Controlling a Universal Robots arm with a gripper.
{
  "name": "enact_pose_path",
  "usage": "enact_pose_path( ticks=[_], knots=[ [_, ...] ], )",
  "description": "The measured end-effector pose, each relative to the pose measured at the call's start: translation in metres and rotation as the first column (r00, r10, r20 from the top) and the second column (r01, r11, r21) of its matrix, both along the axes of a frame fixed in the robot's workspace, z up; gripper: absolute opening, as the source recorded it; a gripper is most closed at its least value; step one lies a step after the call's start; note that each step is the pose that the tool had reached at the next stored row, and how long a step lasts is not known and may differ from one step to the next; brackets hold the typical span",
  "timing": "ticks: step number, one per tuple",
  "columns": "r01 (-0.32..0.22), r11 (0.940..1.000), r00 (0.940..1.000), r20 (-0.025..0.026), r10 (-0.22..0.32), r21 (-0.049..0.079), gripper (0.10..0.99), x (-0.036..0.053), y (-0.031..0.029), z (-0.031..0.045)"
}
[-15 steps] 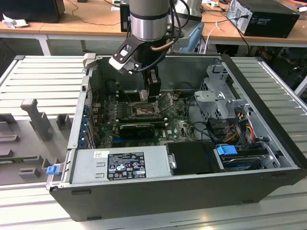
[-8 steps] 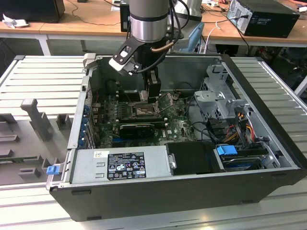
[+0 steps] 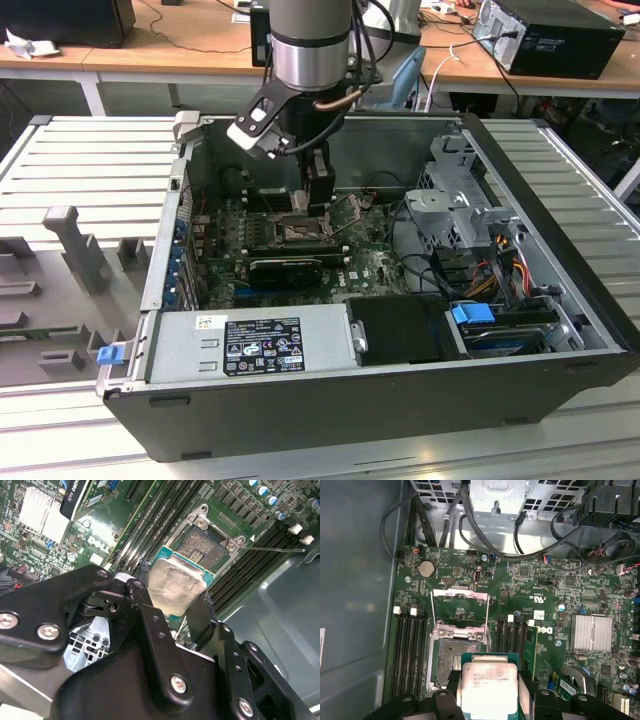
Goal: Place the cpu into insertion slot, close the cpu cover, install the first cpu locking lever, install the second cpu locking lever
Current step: 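Place the cpu into insertion slot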
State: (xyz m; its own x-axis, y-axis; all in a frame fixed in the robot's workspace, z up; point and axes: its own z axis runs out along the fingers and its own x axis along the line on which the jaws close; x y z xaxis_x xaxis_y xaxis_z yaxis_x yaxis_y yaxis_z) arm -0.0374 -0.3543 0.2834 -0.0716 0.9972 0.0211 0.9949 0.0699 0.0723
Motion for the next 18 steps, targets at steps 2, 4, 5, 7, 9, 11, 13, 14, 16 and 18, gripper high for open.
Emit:
enact_pose_path(
  ticks=[2,4,5,7,9,11,13,14,16,18],
  knots=[
    [0.012,0.9999,0.9999,0.0000,-0.012,0.000,0.537,0.0000,0.0003,-0.0022],
    [0.013,0.9999,0.9999,0.0000,-0.013,0.000,0.537,0.0000,0.0017,-0.0055],
    [0.013,0.9999,0.9999,0.0000,-0.013,0.000,0.537,0.0000,0.0042,-0.0098],
    [0.043,0.9991,0.9991,0.0000,-0.043,0.000,0.537,0.0001,0.0079,-0.0179],
    [0.078,0.9969,0.9969,0.0000,-0.078,0.000,0.537,0.0000,0.0079,-0.0217],
    [0.088,0.9961,0.9961,0.0000,-0.088,0.000,0.537,-0.0003,0.0109,-0.0298],
    [0.088,0.9961,0.9961,0.0001,-0.088,0.000,0.537,-0.0014,0.0132,-0.0349],
    [0.087,0.9962,0.9962,0.0000,-0.087,0.000,0.537,-0.0022,0.0145,-0.0375],
    [0.085,0.9964,0.9964,0.0001,-0.085,0.000,0.537,-0.0042,0.0183,-0.0446],
    [0.083,0.9966,0.9966,-0.0001,-0.083,0.000,0.537,-0.0053,0.0210,-0.0491]
  ],
)
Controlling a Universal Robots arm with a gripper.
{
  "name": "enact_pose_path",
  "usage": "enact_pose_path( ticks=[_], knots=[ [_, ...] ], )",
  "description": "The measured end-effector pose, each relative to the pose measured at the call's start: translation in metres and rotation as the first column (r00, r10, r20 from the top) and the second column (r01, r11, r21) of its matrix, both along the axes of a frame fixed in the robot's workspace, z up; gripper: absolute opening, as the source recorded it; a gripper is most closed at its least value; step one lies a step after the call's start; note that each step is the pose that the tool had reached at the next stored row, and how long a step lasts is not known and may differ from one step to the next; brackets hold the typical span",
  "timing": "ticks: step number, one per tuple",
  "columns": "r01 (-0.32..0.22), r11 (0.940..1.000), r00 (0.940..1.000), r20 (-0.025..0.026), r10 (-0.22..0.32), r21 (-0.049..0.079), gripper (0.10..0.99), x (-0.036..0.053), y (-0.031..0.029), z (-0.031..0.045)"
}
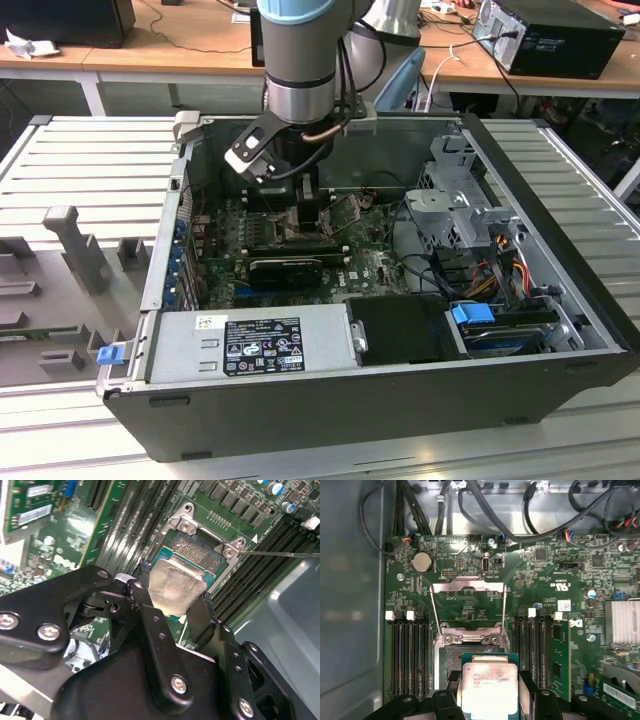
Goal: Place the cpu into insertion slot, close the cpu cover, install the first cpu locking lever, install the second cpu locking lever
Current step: 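Place the cpu into insertion slot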
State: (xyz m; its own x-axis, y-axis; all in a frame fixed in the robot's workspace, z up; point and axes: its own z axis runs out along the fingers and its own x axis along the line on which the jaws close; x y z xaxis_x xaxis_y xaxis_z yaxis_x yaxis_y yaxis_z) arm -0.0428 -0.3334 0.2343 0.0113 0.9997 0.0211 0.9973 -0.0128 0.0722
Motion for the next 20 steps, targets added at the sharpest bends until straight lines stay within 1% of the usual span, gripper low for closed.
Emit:
enact_pose_path(
  ticks=[4,6,7,10,14,20],
  knots=[
    [-0.007,1.0000,1.0000,0.0000,0.007,0.000,0.537,-0.0020,0.0054,-0.0096],
    [-0.010,0.9999,0.9999,0.0000,0.010,0.000,0.537,-0.0021,0.0097,-0.0159],
    [-0.013,0.9999,0.9999,0.0001,0.013,0.000,0.537,-0.0021,0.0125,-0.0203],
    [-0.013,0.9999,0.9999,0.0000,0.013,0.000,0.537,-0.0020,0.0131,-0.0277],
    [-0.013,0.9999,0.9999,0.0001,0.013,0.000,0.537,-0.0021,0.0131,-0.0327],
    [-0.015,0.9999,0.9999,0.0000,0.015,0.000,0.537,-0.0021,0.0132,-0.0337]
  ],
)
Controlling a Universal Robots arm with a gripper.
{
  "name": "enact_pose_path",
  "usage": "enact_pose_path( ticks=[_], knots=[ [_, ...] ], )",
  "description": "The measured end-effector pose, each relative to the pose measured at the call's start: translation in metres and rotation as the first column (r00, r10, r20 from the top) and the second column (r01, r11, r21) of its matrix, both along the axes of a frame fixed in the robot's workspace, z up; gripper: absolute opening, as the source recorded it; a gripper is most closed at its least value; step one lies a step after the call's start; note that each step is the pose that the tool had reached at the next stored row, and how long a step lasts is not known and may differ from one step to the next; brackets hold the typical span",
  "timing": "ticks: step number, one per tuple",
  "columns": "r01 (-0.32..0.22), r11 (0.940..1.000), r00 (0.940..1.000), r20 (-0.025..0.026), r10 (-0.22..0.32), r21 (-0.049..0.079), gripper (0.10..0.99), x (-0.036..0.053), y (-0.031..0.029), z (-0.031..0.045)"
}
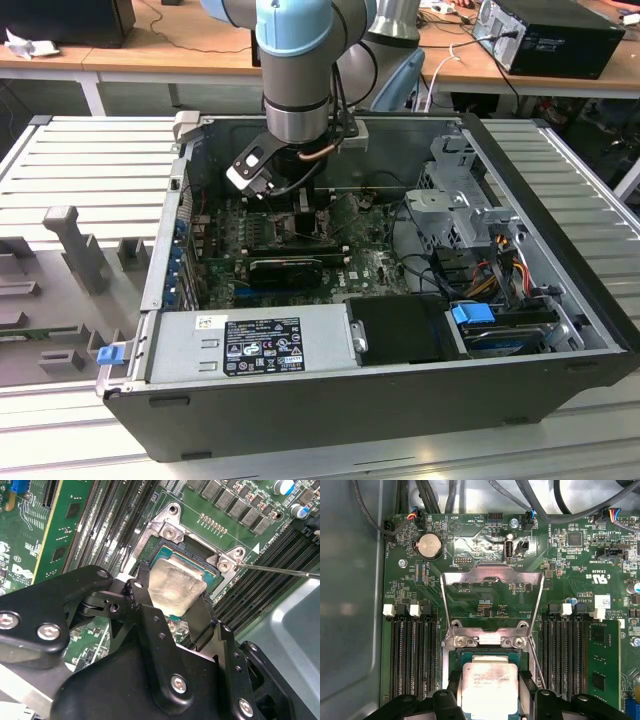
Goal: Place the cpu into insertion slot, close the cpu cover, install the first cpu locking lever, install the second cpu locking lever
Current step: 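Place the cpu into insertion slot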
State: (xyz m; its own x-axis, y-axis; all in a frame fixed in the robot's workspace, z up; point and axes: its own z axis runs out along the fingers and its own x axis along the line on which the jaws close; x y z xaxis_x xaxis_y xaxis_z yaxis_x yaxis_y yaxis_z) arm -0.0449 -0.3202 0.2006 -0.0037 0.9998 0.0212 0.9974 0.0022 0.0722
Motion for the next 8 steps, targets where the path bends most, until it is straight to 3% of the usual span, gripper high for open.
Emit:
enact_pose_path(
  ticks=[6,8],
  knots=[
    [0.000,1.0000,1.0000,0.0001,0.000,0.000,0.537,0.0000,0.0000,-0.0003],
    [0.000,1.0000,1.0000,0.0001,0.000,0.000,0.616,0.0000,0.0003,-0.0014]
  ],
)
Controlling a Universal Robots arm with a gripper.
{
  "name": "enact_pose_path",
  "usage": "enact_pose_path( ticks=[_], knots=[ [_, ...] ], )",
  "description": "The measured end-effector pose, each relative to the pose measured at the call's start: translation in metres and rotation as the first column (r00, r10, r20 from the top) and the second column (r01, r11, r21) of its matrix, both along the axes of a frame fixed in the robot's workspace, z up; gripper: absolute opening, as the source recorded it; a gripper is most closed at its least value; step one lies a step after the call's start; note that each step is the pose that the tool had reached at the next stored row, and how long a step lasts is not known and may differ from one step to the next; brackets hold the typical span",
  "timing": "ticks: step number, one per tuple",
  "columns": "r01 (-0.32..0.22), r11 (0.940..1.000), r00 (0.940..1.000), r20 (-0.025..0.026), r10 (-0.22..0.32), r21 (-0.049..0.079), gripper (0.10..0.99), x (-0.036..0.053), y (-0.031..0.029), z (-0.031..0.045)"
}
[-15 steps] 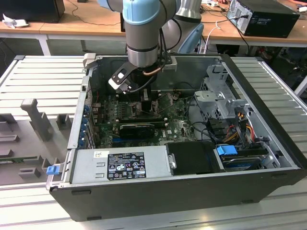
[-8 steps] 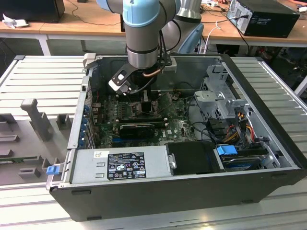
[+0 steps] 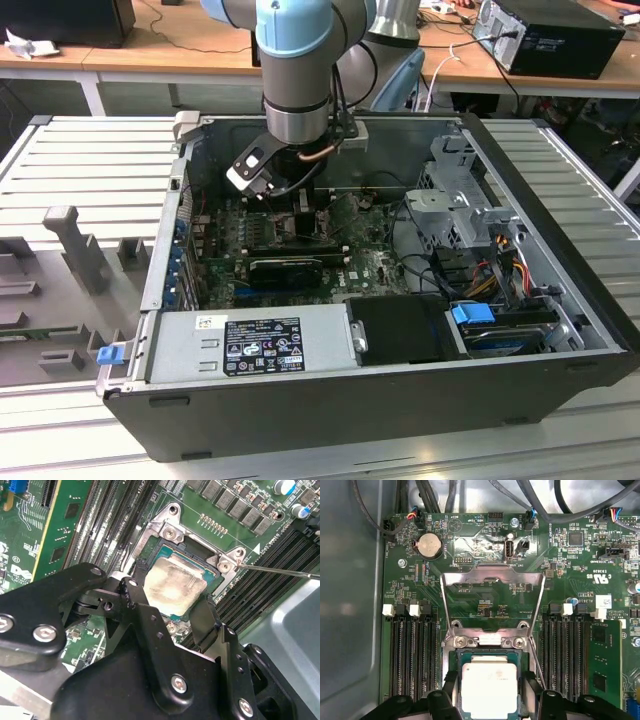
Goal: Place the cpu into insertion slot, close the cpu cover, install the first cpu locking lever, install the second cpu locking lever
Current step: 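Place the cpu into insertion slot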
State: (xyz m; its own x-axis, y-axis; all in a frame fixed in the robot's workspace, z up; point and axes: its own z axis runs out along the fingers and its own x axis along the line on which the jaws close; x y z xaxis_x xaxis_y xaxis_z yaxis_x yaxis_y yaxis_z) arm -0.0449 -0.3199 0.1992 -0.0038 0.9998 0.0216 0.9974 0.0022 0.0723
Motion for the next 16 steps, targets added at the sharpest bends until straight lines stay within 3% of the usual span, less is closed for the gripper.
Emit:
enact_pose_path(
  ticks=[7,10,11,12,14,16],
  knots=[
    [0.000,1.0000,1.0000,0.0000,0.000,0.000,0.596,0.0000,0.0000,0.0101],
    [0.000,1.0000,1.0000,-0.0001,0.000,0.000,0.408,0.0000,0.0000,0.0144],
    [0.000,1.0000,1.0000,-0.0001,0.000,0.000,0.408,0.0000,0.0000,0.0154],
    [0.000,1.0000,1.0000,-0.0001,0.000,-0.001,0.349,0.0000,0.0000,0.0171],
    [0.001,1.0000,1.0000,-0.0001,-0.001,-0.002,0.110,0.0000,0.0000,0.0213],
    [0.002,1.0000,1.0000,0.0002,-0.002,-0.001,0.110,-0.0001,0.0000,0.0216]
  ],
)
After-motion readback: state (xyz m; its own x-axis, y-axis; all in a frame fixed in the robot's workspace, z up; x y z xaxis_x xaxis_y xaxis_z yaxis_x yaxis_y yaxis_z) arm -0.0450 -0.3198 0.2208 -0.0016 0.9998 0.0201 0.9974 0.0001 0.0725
